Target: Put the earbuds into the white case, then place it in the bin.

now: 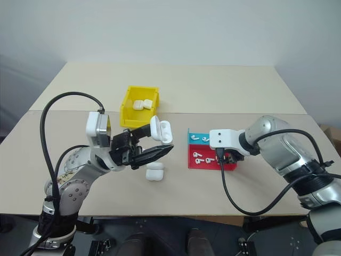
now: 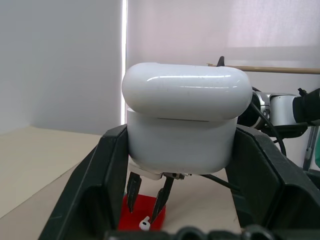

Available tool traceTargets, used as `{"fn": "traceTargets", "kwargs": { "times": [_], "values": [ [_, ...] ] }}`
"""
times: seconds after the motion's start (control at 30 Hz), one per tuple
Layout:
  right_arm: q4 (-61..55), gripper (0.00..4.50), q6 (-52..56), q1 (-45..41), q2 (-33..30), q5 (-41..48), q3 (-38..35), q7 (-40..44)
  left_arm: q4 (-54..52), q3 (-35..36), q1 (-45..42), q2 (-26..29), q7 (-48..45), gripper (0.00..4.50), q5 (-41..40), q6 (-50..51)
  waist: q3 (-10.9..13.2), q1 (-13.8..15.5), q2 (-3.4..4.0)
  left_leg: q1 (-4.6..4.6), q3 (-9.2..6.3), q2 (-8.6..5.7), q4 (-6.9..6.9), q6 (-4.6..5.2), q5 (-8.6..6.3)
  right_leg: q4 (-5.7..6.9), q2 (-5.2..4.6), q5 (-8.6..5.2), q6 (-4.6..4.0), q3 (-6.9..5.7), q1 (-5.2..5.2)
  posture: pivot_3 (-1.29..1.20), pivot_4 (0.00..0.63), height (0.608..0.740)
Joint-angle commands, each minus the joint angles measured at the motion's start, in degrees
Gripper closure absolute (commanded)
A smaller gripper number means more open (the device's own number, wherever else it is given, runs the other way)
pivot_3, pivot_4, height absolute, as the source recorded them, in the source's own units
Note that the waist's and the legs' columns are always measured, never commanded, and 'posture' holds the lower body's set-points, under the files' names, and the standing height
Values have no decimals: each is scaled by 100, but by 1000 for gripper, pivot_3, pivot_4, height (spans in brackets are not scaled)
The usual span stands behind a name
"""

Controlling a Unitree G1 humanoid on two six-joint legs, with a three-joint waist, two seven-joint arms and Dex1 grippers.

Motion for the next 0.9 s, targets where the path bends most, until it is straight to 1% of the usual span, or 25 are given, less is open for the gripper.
{"fn": "traceTargets", "kwargs": {
  "times": [0.03, 0.2, 0.6, 0.9],
  "values": [
    [132, 2220, -113, -172, 43, -244, 9, 251, -188, 7, -20, 5, -37, 1683, -18, -111, 0, 2, 0, 0, 0, 0, 0, 0, 0, 0, 0, 0, 0, 0, -1, 0, 150, 740],
    [238, 2220, -152, -166, 172, -415, -24, 380, -157, -14, -31, 11, -184, 1683, -23, -185, 0, 0, 0, 0, -1, 0, 0, 0, 0, 1, 0, 0, -1, -3, 0, 0, 150, 740],
    [801, 2220, -266, -163, 491, -807, -38, 328, -121, -51, -107, 91, -560, 1683, -168, -69, 0, -7, 1, 1, 1, 0, 0, 0, 0, 2, 1, 1, -1, -2, 0, 0, 150, 740],
    [839, 2220, -340, -67, 607, -903, -25, 406, -58, -45, -144, 115, -644, 1683, -120, -113, 0, -7, 1, 1, 0, 0, 0, 0, 0, 3, 1, 1, -1, -2, 0, 0, 150, 740]
  ]
}}
